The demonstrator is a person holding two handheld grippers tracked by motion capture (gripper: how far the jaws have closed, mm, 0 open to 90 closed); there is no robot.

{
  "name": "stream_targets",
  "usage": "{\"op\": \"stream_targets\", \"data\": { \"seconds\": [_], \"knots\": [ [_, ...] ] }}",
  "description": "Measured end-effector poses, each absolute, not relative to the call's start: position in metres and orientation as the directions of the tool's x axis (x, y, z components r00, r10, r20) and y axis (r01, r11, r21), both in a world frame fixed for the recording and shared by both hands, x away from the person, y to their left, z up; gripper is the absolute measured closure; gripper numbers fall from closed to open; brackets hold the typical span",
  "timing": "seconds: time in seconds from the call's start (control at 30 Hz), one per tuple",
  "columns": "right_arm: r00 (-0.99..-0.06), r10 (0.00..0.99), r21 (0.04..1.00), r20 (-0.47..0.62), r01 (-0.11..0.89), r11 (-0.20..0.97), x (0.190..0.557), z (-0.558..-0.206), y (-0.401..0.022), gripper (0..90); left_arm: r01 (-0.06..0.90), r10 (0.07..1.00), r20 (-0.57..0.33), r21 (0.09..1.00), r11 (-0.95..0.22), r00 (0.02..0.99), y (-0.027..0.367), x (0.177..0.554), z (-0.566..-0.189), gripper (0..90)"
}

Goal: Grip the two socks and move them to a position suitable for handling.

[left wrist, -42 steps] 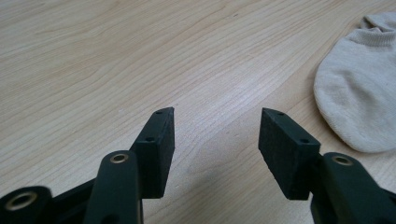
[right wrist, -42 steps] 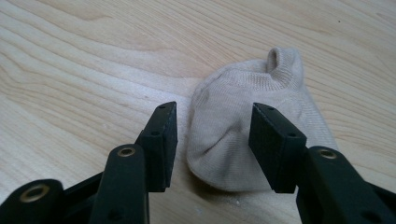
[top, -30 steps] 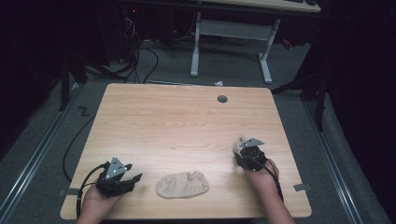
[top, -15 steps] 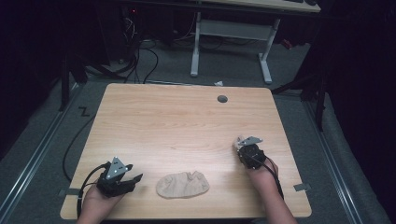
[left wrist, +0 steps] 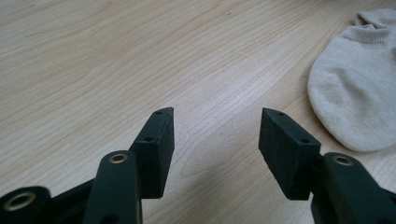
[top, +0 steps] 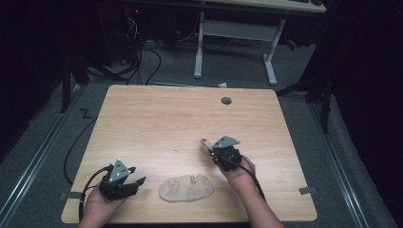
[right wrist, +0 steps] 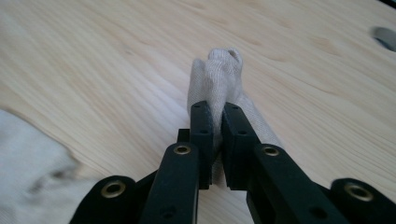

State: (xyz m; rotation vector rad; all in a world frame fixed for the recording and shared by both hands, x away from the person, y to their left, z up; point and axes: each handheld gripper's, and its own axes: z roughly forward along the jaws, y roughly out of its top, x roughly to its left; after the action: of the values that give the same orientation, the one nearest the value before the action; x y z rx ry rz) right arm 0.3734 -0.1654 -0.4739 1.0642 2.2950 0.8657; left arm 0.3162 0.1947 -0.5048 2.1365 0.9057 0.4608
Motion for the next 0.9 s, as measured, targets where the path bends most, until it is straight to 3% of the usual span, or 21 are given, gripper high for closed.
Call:
{"op": "stream_targets", "data": {
  "seconds": [0.33, 0.9],
  "knots": [
    [-0.692, 0.715, 0.653, -0.106, 0.494, 0.575, 0.382, -0.509, -0.097, 83.5, 0.454, 0.732, 0.031, 0.766, -0.455, 0.681, 0.198, 0.315, -0.503, 46.0],
    [-0.715, 0.69, 0.652, -0.116, 0.469, 0.596, 0.379, -0.511, -0.087, 72.2, 0.44, 0.728, 0.046, 0.77, -0.461, 0.684, 0.197, 0.315, -0.501, 45.9]
  ]
}}
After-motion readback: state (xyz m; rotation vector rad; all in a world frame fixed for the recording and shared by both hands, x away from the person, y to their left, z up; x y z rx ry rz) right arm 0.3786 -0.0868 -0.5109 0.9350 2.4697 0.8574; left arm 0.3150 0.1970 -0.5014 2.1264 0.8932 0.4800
